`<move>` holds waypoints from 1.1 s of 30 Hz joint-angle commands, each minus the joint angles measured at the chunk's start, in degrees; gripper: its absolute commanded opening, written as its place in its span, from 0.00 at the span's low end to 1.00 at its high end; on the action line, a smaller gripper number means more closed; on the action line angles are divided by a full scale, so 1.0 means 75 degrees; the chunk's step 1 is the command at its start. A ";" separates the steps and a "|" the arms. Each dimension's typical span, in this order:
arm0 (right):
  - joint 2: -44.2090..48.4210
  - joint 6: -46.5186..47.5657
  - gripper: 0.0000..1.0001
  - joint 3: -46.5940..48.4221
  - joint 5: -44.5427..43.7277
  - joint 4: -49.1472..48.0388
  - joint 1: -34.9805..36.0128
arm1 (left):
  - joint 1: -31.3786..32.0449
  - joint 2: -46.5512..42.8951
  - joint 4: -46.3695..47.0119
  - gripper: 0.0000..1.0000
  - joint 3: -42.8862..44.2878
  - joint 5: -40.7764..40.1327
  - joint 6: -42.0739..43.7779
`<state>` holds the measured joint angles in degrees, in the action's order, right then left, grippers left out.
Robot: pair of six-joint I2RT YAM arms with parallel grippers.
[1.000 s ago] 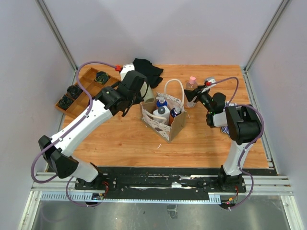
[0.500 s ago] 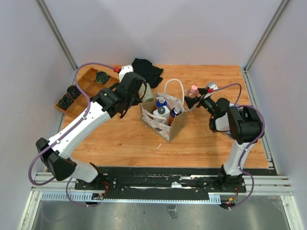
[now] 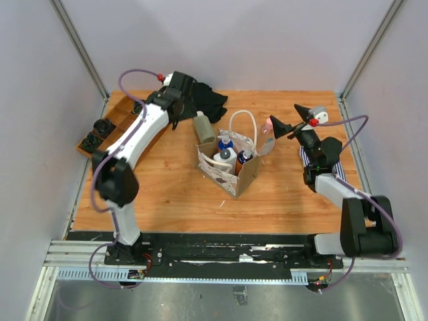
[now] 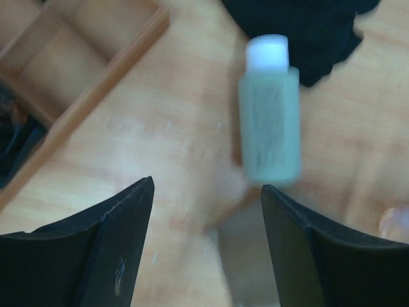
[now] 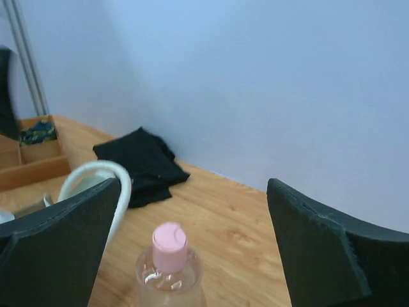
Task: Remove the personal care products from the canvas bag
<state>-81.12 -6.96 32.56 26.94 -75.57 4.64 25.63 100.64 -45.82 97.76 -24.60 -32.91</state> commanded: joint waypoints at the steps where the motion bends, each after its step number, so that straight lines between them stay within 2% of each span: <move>1: 0.1511 0.0381 0.98 0.0842 -0.0857 0.3618 0.0513 | -0.0588 0.3000 -0.1045 0.74 0.3338 0.1038 0.0583; 2: 0.1802 0.0388 0.99 0.1046 -0.0905 0.4369 0.0622 | -0.0592 0.3938 -0.1633 0.74 0.5033 0.0997 0.0669; 4: 0.2254 0.0190 0.98 0.1495 -0.0985 0.5656 0.0776 | -0.0617 0.5433 -0.2291 0.75 0.7112 0.1104 0.0959; 5: 0.2394 0.0114 0.98 0.1731 -0.0982 0.6323 0.0812 | -0.0643 0.5663 -0.2010 0.76 0.6977 0.1208 0.1012; 7: 0.2545 0.0116 0.99 0.2281 -0.0918 0.7718 0.0876 | -0.0763 0.5390 -0.0990 0.77 0.5733 0.1537 0.1038; 9: 0.2600 0.0272 0.99 0.2662 -0.0914 0.8743 0.0894 | -0.0873 0.5291 -0.0504 0.77 0.5022 0.1876 0.0882; 11: 0.2691 0.0318 0.98 0.2676 -0.0902 0.9028 0.0906 | -0.0912 0.5419 -0.0515 0.77 0.4945 0.2180 0.0724; 15: 0.2745 0.0168 0.98 0.2488 -0.0777 0.8817 0.0955 | -0.0875 0.5520 -0.0449 0.77 0.4804 0.2466 0.0641; 19: 0.2311 0.0476 0.98 0.3209 -0.0853 0.9961 0.1214 | -0.0864 0.5693 -0.0567 0.76 0.4618 0.2749 0.0505; 23: 0.1657 0.1293 0.98 0.4364 -0.1708 1.1613 0.2323 | -0.0643 0.5674 -0.0590 0.76 0.4239 0.2829 0.0502; 26: 0.0713 0.1773 0.99 0.5541 -0.2617 1.3170 0.3412 | -0.0489 0.5609 -0.0364 0.77 0.3786 0.2915 0.0500; 28: 0.0075 0.1873 0.99 0.6199 -0.2805 1.3926 0.3802 | -0.0476 0.5739 -0.0389 0.75 0.3712 0.2990 0.0466; 29: -0.0194 0.1829 0.99 0.6397 -0.2889 1.4152 0.3900 | -0.0461 0.5787 -0.0394 0.70 0.3651 0.2998 0.0468; 30: -0.0466 0.1766 1.00 0.6527 -0.2870 1.4295 0.3953 | -0.0458 0.5819 -0.0371 0.60 0.3559 0.3013 0.0460; 32: -0.0757 0.1642 0.97 0.6652 -0.2625 1.4421 0.4001 | -0.0464 0.5782 -0.0242 0.13 0.3265 0.3030 0.0436; 33: -0.0889 0.1597 0.95 0.6690 -0.2523 1.4423 0.4013 | -0.0457 0.5722 -0.0148 0.02 0.3107 0.2976 0.0419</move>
<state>-84.27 4.49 80.93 9.56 23.09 34.20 20.86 140.84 -42.44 127.00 -4.49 -30.33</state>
